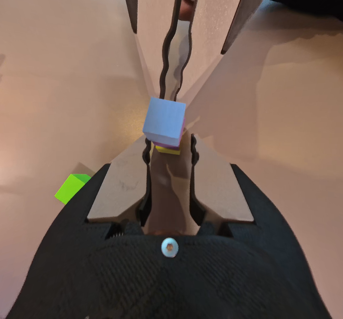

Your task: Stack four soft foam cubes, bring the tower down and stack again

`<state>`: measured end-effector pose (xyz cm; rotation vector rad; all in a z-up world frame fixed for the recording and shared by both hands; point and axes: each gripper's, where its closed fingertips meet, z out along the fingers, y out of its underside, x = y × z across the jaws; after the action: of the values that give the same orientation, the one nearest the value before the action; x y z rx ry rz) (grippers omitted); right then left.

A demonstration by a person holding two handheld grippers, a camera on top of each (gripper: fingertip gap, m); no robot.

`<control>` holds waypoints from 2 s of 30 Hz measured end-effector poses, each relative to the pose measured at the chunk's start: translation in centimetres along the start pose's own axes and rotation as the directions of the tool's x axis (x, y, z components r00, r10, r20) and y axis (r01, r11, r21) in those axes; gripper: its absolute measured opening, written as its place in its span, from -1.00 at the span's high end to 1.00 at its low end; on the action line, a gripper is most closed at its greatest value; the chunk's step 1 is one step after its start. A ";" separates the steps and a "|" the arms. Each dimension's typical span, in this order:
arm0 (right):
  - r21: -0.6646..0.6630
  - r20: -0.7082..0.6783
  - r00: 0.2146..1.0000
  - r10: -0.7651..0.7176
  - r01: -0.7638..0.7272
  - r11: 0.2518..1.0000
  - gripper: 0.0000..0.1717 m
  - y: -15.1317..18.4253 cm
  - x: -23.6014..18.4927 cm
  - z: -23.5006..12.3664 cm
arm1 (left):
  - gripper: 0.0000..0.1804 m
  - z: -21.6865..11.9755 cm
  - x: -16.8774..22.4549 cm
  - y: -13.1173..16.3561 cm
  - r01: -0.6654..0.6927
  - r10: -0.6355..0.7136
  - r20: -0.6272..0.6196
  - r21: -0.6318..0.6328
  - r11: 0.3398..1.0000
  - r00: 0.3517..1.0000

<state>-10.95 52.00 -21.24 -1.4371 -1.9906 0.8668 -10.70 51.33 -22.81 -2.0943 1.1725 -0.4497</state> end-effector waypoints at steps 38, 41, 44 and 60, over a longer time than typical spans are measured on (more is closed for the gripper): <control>0.004 0.010 1.000 -0.006 0.006 1.000 0.87 0.1 -0.2 -0.4 | 0.54 0.1 -0.2 0.3 -0.097 0.071 -0.110 -0.251 0.963 0.991; 0.004 0.013 1.000 -0.006 0.006 1.000 0.87 0.1 -0.2 -0.4 | 0.54 0.2 -0.3 0.4 -0.097 0.072 -0.108 -0.251 0.963 0.992; 0.004 0.013 1.000 -0.008 0.008 1.000 0.87 0.0 -0.3 -0.3 | 0.54 0.3 -0.2 0.3 -0.099 0.072 -0.112 -0.250 0.963 0.991; 0.012 -0.005 1.000 -0.004 0.004 1.000 0.88 -0.3 0.1 -0.3 | 0.64 0.5 0.2 0.5 -0.117 0.088 -0.122 -0.255 0.960 0.989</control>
<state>-10.91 52.06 -20.83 -1.4271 -1.9805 0.8715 -10.59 51.19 -23.50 -2.2409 1.4662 -0.3826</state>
